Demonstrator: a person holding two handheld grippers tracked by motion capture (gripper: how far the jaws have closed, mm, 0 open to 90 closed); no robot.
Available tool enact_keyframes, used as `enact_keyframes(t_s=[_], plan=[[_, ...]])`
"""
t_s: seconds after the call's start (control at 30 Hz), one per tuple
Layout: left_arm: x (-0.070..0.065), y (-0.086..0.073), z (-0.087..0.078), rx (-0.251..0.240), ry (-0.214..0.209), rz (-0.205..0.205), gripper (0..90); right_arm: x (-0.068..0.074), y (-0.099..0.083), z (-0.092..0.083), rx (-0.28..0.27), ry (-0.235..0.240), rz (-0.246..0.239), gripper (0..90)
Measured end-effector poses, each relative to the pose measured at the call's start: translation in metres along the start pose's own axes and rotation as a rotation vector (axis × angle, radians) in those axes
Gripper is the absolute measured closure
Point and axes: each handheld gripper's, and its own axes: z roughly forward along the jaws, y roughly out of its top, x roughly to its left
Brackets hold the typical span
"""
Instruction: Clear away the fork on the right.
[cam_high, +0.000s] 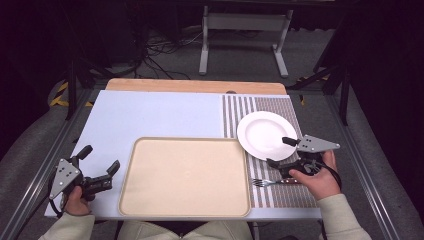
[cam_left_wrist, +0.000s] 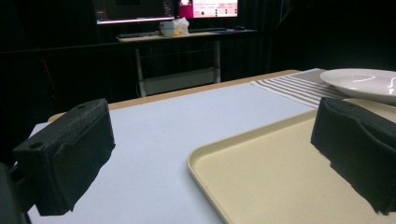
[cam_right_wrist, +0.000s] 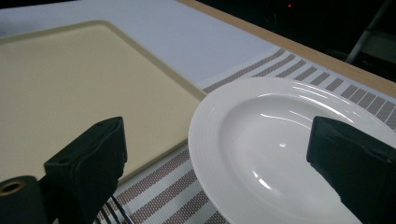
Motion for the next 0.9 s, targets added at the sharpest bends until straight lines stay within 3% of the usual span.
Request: enact_keyframes(t_s=[0.33, 0.63, 0.9], plan=[[0.000, 0.000, 0.000, 0.003, -0.002, 0.001, 0.1, -0.002, 0.008, 0.003, 0.156, 0.044, -0.066, 5.9], [-0.001, -0.001, 0.001, 0.012, -0.008, 0.008, 0.1, -0.002, 0.014, 0.004, 0.274, 0.051, -0.139, 6.2], [-0.001, 0.000, 0.001, 0.010, -0.007, 0.012, 0.1, -0.002, 0.014, 0.004, 0.380, 0.103, -0.168, 8.4]])
